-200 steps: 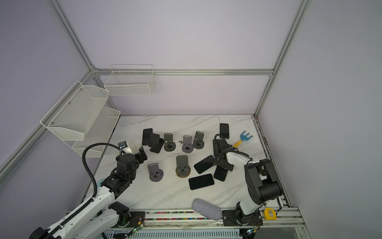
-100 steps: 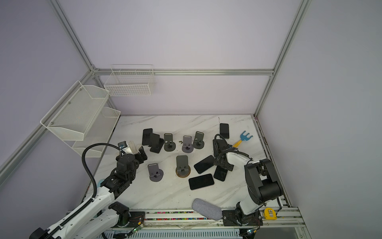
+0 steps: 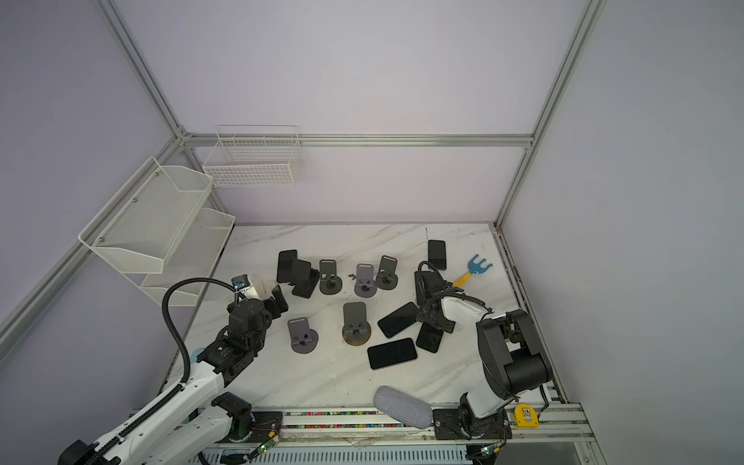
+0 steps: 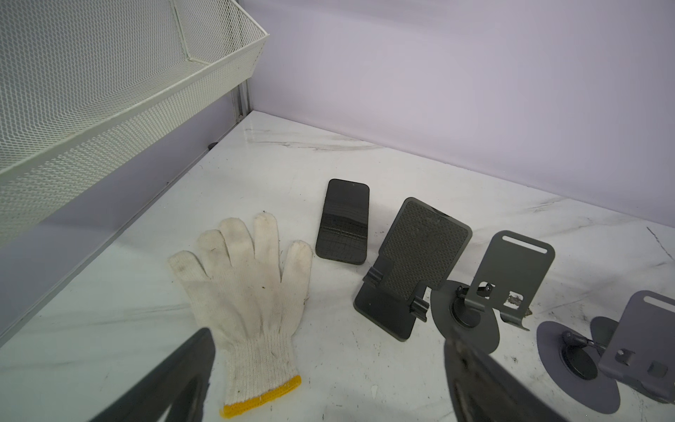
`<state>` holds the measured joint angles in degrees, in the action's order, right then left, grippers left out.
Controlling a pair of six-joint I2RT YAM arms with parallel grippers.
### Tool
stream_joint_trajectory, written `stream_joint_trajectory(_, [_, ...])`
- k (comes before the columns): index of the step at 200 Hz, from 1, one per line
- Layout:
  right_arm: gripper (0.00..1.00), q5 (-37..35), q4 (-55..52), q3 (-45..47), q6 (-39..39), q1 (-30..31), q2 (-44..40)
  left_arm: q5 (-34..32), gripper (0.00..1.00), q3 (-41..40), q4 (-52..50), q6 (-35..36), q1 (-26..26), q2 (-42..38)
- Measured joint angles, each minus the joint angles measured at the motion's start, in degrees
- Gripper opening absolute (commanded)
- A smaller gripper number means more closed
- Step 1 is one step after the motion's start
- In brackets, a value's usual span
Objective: Remove the phone from the phone stand
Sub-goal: Place the phone to the middle-right of the table.
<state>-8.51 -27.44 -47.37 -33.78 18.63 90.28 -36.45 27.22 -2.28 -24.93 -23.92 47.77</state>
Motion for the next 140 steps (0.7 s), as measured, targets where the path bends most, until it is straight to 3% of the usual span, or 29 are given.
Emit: stream_joint_trajectory(140, [0.78,0.0,-0.1,0.0,-0.2,0.0,0.1,0.7,0.96,0.0,0.1,-0.1,0.0,2.5])
